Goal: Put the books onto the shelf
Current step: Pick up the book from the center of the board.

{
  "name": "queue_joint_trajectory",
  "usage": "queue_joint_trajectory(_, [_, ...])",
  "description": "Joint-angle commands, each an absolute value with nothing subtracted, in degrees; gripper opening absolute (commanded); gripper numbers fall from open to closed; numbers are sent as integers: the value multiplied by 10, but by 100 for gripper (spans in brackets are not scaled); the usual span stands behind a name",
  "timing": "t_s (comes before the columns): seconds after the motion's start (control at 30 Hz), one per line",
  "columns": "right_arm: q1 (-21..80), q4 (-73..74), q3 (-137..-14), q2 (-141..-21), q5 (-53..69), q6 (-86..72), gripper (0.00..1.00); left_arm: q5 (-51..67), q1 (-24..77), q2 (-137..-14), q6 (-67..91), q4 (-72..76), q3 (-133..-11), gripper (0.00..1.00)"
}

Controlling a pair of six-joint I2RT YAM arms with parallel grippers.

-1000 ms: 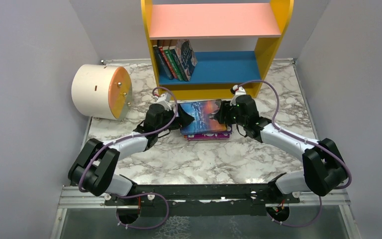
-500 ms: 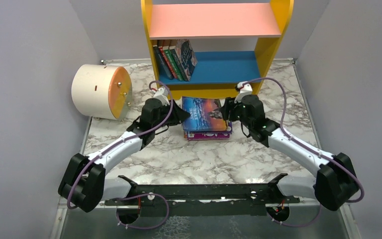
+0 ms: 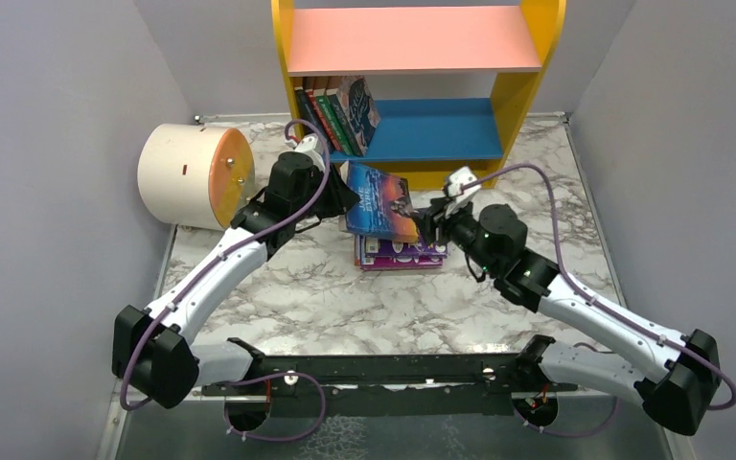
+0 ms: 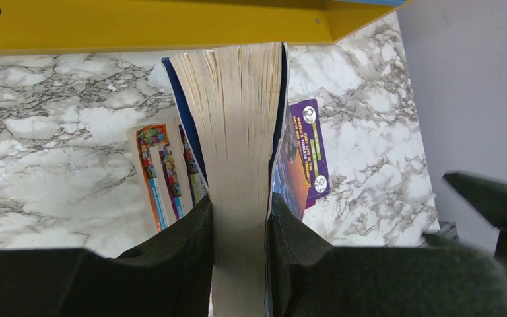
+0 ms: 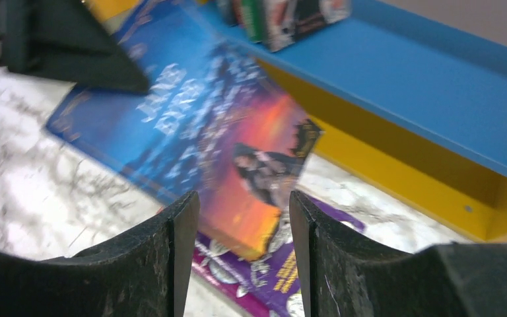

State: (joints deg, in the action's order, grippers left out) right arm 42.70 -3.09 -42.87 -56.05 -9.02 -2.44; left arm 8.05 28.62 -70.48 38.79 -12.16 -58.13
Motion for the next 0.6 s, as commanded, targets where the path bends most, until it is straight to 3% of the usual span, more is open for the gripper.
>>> queue_joint_trajectory(0.0, [519,-47,-431,-595,-176,51,51,84,287,-720,389,-120,-650,0])
queue_joint_trajectory(0.57, [635,-111,-432,-699,-272,122,52,77,287,-768,384,-185,-724,0])
